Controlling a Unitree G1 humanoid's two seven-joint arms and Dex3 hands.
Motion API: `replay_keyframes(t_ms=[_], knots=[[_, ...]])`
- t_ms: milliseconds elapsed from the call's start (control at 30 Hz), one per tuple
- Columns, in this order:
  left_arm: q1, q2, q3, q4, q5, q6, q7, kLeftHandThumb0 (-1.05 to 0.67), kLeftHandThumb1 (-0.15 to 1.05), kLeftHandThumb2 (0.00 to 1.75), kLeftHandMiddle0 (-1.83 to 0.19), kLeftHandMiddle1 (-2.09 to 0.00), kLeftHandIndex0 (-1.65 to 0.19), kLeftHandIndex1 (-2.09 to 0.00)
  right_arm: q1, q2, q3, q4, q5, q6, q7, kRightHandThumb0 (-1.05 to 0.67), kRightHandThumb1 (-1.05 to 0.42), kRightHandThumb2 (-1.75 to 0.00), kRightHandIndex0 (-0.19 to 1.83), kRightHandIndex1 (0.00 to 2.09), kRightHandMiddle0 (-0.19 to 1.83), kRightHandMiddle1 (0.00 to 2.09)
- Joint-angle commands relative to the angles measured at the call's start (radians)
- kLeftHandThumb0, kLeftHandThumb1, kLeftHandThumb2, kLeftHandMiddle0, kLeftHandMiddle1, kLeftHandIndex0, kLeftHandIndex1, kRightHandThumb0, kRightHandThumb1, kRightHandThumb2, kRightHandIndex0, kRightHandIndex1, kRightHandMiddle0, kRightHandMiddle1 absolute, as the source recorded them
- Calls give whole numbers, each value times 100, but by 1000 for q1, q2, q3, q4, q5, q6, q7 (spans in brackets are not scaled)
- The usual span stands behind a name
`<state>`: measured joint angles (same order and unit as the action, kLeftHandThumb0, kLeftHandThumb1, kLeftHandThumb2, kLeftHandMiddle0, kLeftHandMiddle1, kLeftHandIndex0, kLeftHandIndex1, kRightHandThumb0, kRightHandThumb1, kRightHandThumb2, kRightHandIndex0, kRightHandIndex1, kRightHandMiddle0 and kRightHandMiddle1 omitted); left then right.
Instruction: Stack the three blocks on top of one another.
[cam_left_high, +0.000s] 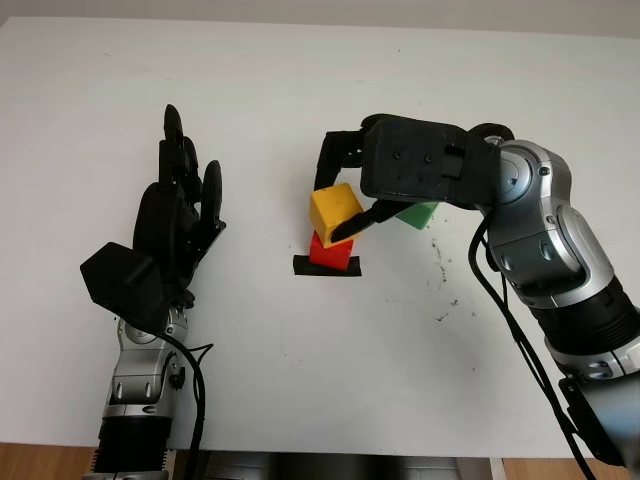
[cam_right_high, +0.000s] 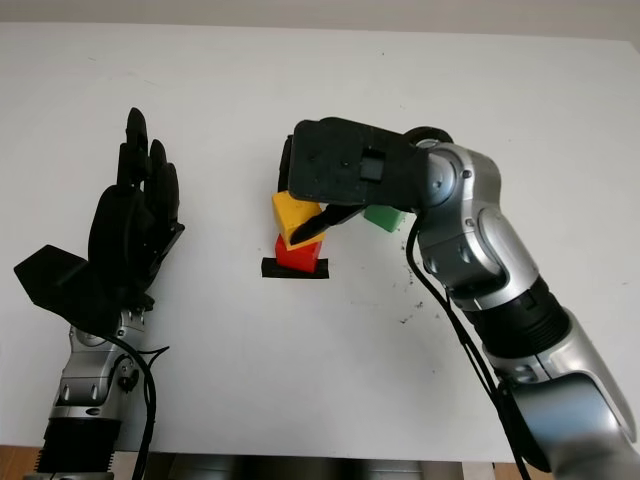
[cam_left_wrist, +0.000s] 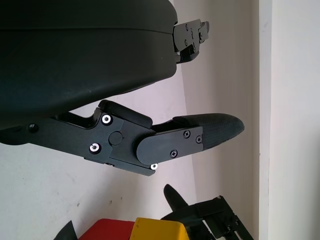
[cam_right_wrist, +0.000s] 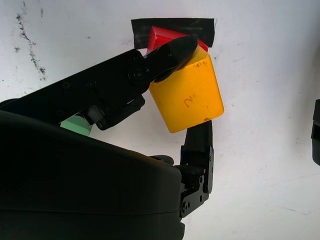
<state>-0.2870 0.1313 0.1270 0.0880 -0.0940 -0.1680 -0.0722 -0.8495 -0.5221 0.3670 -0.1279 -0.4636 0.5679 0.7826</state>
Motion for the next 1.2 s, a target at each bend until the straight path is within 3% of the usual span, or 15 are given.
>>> replay_keyframes(t_ms=[0,133,333,633,833,1000,1167], knots=[[15,-3,-3,-18,5,-3,1,-71,105,59,19,0,19,0,13,-12,-7,7,3,-14,-4,-43,-97,-5,30,6,25,182],[10,-2,0,-11,-2,-4,-4,-71,105,59,19,0,19,0,13,-20,-15,17,13,-23,6,-47,-95,-5,27,4,19,171],[9,-4,1,-12,-2,-1,0,-71,105,58,19,0,19,0,5,-42,-7,-12,19,14,77,-60,-87,-5,3,2,0,84],[7,-4,2,-5,-4,-6,-2,-71,105,58,19,0,19,0,5,-102,-26,-71,56,10,156,-69,-84,-5,-13,4,-2,29],[4,-4,-1,-6,5,-4,4,-71,105,58,19,0,19,0,11,-178,-111,-139,125,-42,188,-75,-87,-6,-17,4,-3,17],[0,-6,3,8,-6,-14,-2,-71,105,58,19,0,19,0,-9,-236,-241,-166,180,-56,155,-72,-89,-6,-16,5,3,17],[-1,-4,5,11,-5,-15,0,-71,105,58,19,0,19,0,-42,-305,-360,35,254,-283,89,-70,-86,-5,-3,10,20,24]])
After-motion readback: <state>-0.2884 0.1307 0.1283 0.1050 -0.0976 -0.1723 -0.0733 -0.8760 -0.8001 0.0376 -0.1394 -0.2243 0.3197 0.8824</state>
